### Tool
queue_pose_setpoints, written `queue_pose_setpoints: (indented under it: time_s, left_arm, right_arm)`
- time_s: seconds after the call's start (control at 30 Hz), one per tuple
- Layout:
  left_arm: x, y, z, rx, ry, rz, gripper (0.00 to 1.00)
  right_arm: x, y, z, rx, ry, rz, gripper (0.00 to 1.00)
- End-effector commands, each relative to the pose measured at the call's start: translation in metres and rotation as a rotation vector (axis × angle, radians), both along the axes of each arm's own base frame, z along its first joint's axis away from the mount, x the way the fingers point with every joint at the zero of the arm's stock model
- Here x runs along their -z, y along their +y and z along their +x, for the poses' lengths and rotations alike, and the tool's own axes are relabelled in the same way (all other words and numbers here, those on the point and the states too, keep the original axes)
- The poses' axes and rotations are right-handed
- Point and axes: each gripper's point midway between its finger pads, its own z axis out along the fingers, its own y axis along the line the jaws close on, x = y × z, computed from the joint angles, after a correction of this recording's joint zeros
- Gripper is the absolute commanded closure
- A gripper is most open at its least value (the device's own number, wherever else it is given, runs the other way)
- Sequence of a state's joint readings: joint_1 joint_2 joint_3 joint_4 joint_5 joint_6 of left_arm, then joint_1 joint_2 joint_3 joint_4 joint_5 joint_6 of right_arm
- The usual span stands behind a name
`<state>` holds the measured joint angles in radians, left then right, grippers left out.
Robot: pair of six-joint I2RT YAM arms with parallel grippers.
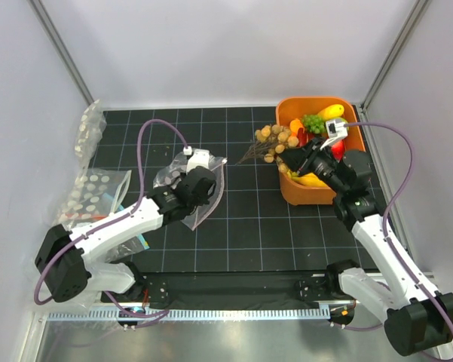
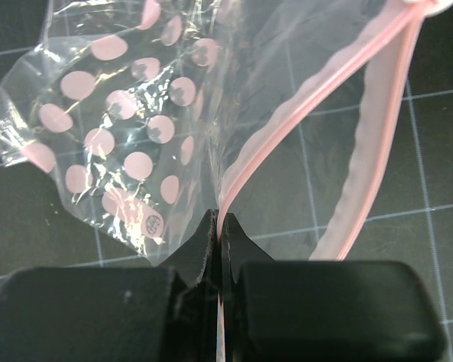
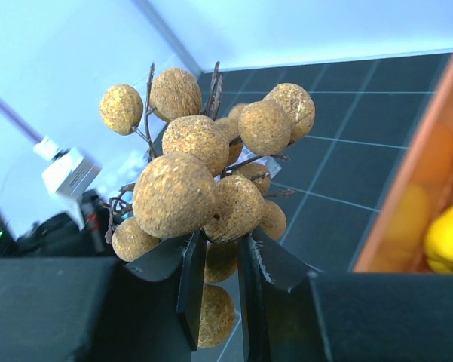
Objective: Place the food in the zip-top bag and seal the zipper
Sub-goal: Pick up the fake fruit from the bin.
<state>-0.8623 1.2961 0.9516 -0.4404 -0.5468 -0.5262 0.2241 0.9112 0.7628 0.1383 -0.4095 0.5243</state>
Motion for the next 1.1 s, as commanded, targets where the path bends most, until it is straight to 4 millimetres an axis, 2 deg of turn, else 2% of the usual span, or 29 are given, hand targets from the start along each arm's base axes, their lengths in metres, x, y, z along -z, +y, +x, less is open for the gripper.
queue_pose_setpoints:
  time_s: [0.0,0.13,0.23,0.33,0.5,0.63,0.77,0.9,1.07]
  left_arm:
    - [-0.02,-0.008,0.003,-0.012,-0.034,-0.132,0.99]
    - [-0.023,-0.013,0.004,-0.008,-0.034,-0.177,0.99]
    - [-0.027,-0.01,0.012,-0.041,-0.041,-0.173,1.0]
    - [-0.03,-0.019,0.017,-0.039,-0.02,-0.173,0.99]
    - [-0.05,-0.035,0.026,-0.033,0.004,-0.184,0.99]
    - [-0.054,-0.045,0.032,-0.027,0.017,-0.197,0.99]
    - [-0.051,-0.048,0.034,-0.021,0.023,-0.189,0.99]
    - [-0.045,-0.05,0.033,-0.002,0.044,-0.174,0.99]
    - [-0.048,-0.057,0.027,0.039,0.058,-0.208,0.99]
  right_arm:
    - [-0.02,0.023,-0.024,-0.121,-0.127,-0.016,0.82]
    - [-0.008,0.036,-0.031,-0.123,-0.138,-0.064,0.82]
    - [0.0,0.041,-0.029,-0.113,-0.123,-0.091,0.82]
    - [0.005,0.043,-0.026,-0.104,-0.111,-0.111,0.84]
    - [0.004,0.042,-0.029,-0.058,-0.134,-0.162,0.85]
    - [0.003,0.042,-0.029,-0.041,-0.141,-0.179,0.86]
    - [0.006,0.044,-0.028,-0.027,-0.141,-0.212,0.87]
    - [0.008,0.062,-0.037,-0.114,-0.158,-0.233,0.87]
    - [0.007,0.074,-0.048,-0.198,-0.184,-0.237,0.87]
